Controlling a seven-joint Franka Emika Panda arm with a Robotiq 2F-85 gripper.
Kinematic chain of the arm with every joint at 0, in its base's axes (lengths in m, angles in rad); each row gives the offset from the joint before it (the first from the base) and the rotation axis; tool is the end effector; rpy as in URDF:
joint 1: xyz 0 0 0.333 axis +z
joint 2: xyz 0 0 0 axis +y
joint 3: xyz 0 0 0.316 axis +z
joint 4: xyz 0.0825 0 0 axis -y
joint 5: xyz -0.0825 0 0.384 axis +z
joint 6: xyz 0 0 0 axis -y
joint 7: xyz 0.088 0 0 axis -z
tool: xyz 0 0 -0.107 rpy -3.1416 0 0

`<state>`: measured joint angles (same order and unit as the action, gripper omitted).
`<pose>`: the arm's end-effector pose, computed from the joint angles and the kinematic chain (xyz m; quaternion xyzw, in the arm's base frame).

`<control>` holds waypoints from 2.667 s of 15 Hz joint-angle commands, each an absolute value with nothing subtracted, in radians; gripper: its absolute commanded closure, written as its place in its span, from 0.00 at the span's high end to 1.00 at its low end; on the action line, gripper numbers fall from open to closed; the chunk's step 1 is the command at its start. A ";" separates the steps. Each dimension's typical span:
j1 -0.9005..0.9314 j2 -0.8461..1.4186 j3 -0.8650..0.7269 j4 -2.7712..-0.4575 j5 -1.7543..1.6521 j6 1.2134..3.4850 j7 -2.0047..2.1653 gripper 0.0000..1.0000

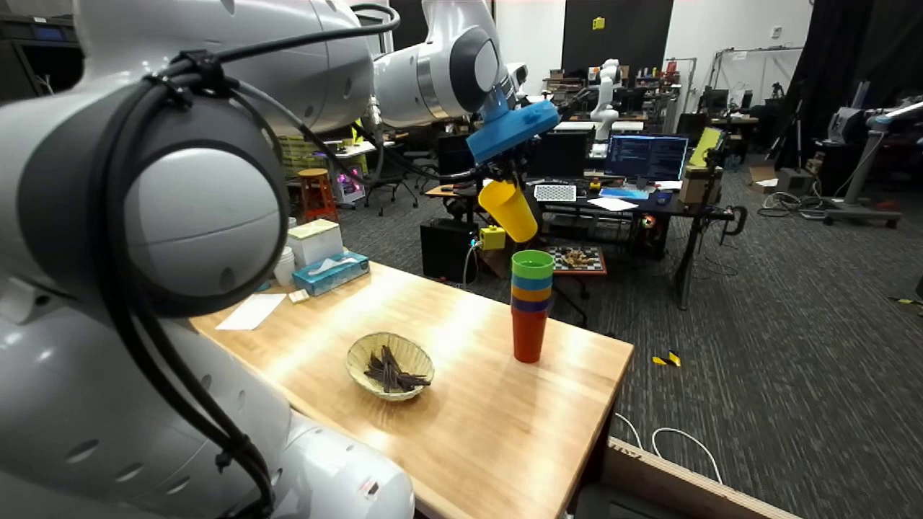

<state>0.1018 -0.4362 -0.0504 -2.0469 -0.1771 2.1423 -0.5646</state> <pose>0.4586 0.0110 0.6740 0.9088 0.3165 0.2346 0.1375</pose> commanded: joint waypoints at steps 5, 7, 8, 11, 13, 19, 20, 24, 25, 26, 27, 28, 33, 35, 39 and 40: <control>0.130 -0.425 -0.076 -1.879 -0.083 1.884 -0.654 0.01; 0.134 -0.393 -0.095 -1.845 -0.042 1.871 -0.698 0.01; 0.135 -0.375 -0.106 -1.828 -0.017 1.868 -0.724 0.01; 0.120 -0.315 -0.125 -1.780 0.030 1.865 -0.777 0.01; 0.103 -0.272 -0.127 -1.750 0.033 1.868 -0.793 0.01; 0.059 -0.165 -0.117 -1.673 0.030 1.840 -0.797 0.01; 0.053 -0.154 -0.115 -1.667 0.029 1.833 -0.796 0.01; 0.036 -0.133 -0.106 -1.664 0.022 1.809 -0.792 0.01; 0.033 -0.133 -0.104 -1.665 0.018 1.799 -0.790 0.01; 0.029 -0.132 -0.104 -1.667 0.019 1.794 -0.790 0.01; 0.026 -0.131 -0.103 -1.668 0.019 1.789 -0.790 0.01; 0.023 -0.132 -0.103 -1.672 0.020 1.785 -0.791 0.01; 0.015 -0.126 -0.104 -1.679 0.030 1.754 -0.803 0.01; 0.014 -0.120 -0.103 -1.680 0.032 1.750 -0.807 0.01; 0.015 -0.098 -0.097 -1.677 0.029 1.759 -0.838 0.01; 0.014 -0.092 -0.095 -1.673 0.029 1.757 -0.844 0.01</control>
<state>0.0291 -0.1082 -0.1092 -1.6933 0.0125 1.7678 -0.8051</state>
